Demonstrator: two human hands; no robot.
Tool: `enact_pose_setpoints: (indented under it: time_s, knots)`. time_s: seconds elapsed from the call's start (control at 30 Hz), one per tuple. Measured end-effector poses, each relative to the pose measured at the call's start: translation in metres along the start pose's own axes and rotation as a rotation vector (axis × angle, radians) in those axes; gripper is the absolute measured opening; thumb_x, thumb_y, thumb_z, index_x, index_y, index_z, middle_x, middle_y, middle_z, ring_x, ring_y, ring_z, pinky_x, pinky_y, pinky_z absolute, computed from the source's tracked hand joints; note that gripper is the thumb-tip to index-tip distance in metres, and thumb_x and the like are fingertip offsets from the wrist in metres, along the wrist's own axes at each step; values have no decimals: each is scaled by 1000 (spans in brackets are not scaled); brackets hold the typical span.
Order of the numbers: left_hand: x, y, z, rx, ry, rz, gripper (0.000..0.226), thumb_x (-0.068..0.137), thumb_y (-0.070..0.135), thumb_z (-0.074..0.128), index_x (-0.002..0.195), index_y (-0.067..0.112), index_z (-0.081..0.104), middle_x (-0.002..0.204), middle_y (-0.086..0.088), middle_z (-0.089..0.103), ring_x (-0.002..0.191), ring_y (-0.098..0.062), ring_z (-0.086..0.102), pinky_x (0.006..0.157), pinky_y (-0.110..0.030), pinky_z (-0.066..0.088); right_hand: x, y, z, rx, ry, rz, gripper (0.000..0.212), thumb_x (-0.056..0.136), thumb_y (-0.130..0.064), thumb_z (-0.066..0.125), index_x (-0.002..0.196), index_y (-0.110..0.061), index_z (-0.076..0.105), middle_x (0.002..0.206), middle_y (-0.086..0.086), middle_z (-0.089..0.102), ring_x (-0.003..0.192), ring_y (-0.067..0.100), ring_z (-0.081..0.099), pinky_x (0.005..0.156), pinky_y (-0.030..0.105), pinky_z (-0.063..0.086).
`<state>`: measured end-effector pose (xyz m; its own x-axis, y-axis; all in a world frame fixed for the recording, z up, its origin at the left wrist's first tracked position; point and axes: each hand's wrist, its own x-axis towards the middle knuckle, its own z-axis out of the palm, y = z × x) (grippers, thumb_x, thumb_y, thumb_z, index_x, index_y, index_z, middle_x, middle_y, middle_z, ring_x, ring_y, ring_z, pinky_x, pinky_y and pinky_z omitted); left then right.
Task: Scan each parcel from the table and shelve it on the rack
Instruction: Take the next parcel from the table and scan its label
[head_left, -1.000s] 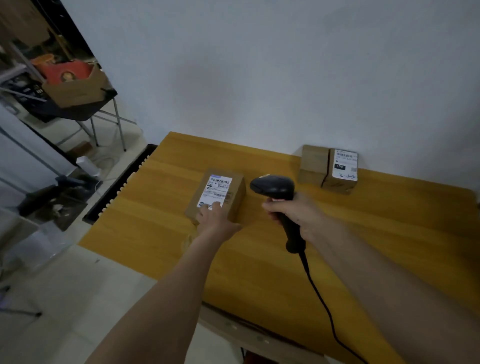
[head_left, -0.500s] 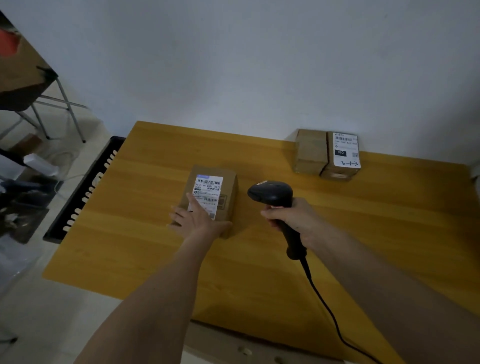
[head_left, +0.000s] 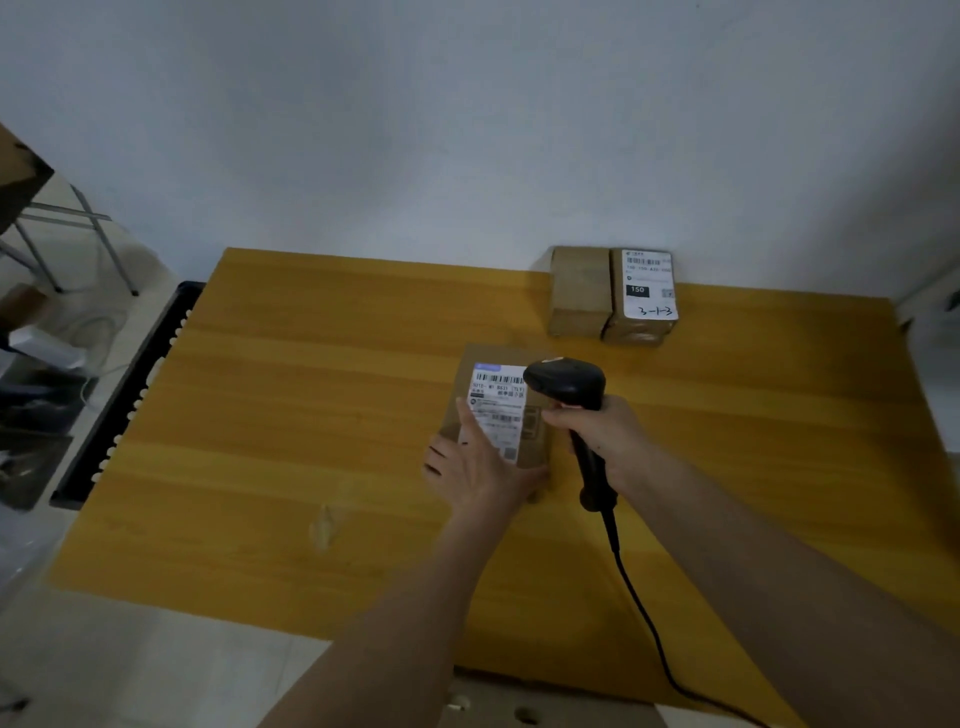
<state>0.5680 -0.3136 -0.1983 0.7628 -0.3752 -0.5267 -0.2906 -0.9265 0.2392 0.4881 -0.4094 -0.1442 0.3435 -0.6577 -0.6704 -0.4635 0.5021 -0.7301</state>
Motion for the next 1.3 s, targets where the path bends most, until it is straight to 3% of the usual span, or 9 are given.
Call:
enact_pose_setpoints:
  time_s: [0.23, 0.33, 0.43, 0.57, 0.67, 0.87, 1.03, 1.13, 1.3]
  knots:
    - [-16, 13, 14, -106, -119, 45, 133, 65, 66, 76, 152, 20, -13, 154, -19, 13, 142, -36, 17, 114, -47, 21, 11, 17, -19, 37, 23, 50, 27, 80, -10, 75, 105, -7, 68, 99, 4, 67, 96, 22, 59, 79, 36, 41]
    - [0, 12, 10, -331, -183, -2, 122, 66, 53, 82, 153, 16, 5, 153, -14, 25, 142, -33, 21, 114, -48, 27, 14, 19, -24, 48, 28, 49, 28, 79, -12, 75, 106, -8, 68, 100, 4, 68, 97, 22, 59, 87, 38, 45]
    - [19, 9, -1, -512, -236, -35, 103, 63, 35, 89, 144, 15, 29, 142, -11, 47, 130, -31, 46, 104, -48, 44, 15, 18, -28, 42, 14, 56, 25, 81, -12, 74, 105, -10, 67, 95, 2, 68, 89, 17, 59, 88, 38, 47]
    - [26, 7, -16, -531, -353, -3, 114, 70, 1, 83, 154, 20, 9, 146, -11, 42, 132, -34, 44, 101, -53, 46, 14, 17, -32, 30, 2, 37, 21, 83, -12, 72, 103, -8, 67, 92, 2, 68, 79, 13, 60, 62, 26, 43]
    - [23, 6, -17, -566, -430, 23, 128, 63, -11, 83, 152, 33, 2, 138, -10, 48, 127, -35, 48, 92, -59, 50, 15, 16, -35, -12, -10, -4, 19, 84, -13, 71, 101, -7, 68, 96, 4, 69, 85, 15, 62, 62, 26, 41]
    - [25, 2, -20, -583, -365, 141, 147, 62, -7, 86, 148, 41, -23, 112, -5, 57, 92, -20, 58, 52, -35, 55, 13, 19, -43, -18, -28, -70, 9, 83, -16, 71, 89, -9, 69, 97, 6, 71, 89, 16, 64, 65, 27, 45]
    - [30, 1, -35, -619, -340, 148, 133, 65, -6, 84, 152, 42, -4, 91, -8, 62, 79, -23, 66, 56, -41, 60, 9, 22, -46, -11, -58, -113, 3, 85, -13, 69, 85, -11, 67, 94, 4, 70, 89, 15, 63, 66, 25, 45]
    - [34, 3, -46, -611, -282, 176, 110, 67, -11, 81, 146, 35, 20, 100, -11, 58, 80, -25, 65, 58, -40, 60, 6, 24, -49, 22, -62, -109, 5, 85, -12, 69, 89, -8, 68, 92, 2, 69, 87, 12, 61, 66, 25, 44]
    - [28, 10, -51, -495, -144, 287, 97, 64, -8, 84, 136, 26, 29, 118, -8, 51, 94, -25, 62, 67, -39, 60, 5, 23, -51, -5, -105, -132, 10, 85, -13, 69, 93, -8, 67, 97, 3, 69, 92, 14, 63, 69, 25, 45]
